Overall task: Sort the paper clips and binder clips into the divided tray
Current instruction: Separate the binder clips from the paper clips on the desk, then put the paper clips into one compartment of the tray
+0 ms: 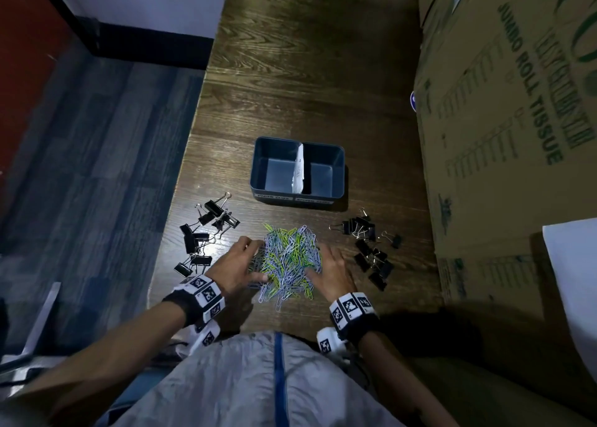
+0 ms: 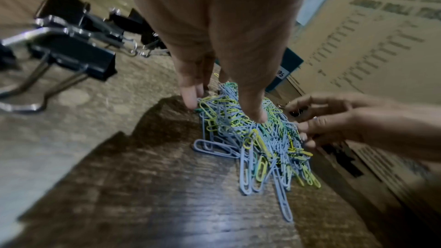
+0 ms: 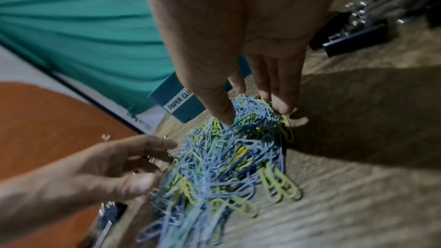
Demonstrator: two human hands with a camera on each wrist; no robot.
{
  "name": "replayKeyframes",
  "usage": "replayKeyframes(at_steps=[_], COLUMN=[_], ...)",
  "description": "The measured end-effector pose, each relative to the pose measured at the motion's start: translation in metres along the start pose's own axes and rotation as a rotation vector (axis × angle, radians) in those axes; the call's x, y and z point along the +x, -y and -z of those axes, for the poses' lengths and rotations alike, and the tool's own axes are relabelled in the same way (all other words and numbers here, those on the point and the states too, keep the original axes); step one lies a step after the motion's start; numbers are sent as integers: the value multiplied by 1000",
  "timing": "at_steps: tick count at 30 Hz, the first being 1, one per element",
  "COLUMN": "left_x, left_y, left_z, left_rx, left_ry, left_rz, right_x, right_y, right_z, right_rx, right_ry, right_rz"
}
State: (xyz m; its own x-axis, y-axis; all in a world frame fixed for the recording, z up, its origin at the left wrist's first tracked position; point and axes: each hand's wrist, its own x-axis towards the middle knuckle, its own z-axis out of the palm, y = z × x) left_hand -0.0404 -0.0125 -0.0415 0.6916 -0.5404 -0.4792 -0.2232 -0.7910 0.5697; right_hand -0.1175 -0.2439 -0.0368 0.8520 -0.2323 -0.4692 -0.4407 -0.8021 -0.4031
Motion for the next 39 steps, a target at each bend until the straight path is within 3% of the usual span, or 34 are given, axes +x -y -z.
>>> replayKeyframes(at_steps=[2, 7, 12, 20, 31, 39], left_x=[3, 28, 47, 50, 32, 19], left_y=[-1, -11, -32, -34, -28, -47], left_z=[2, 6, -2, 9, 34, 87], left_rx=[116, 336, 413, 140, 29, -75], left_ry=[-2, -24, 12, -22, -152, -382], left_rz=[-38, 4, -26, -83, -186, -305], right_x=[4, 23, 21, 26, 29, 24], right_y=[0, 17, 36, 32, 29, 35], right_z=[7, 16, 6, 11, 43, 67], right_rx=[-107, -139, -239, -76, -72, -23], right_ry=[-5, 217, 184, 103, 87, 14], right_rz=[74, 45, 126, 121, -8, 45])
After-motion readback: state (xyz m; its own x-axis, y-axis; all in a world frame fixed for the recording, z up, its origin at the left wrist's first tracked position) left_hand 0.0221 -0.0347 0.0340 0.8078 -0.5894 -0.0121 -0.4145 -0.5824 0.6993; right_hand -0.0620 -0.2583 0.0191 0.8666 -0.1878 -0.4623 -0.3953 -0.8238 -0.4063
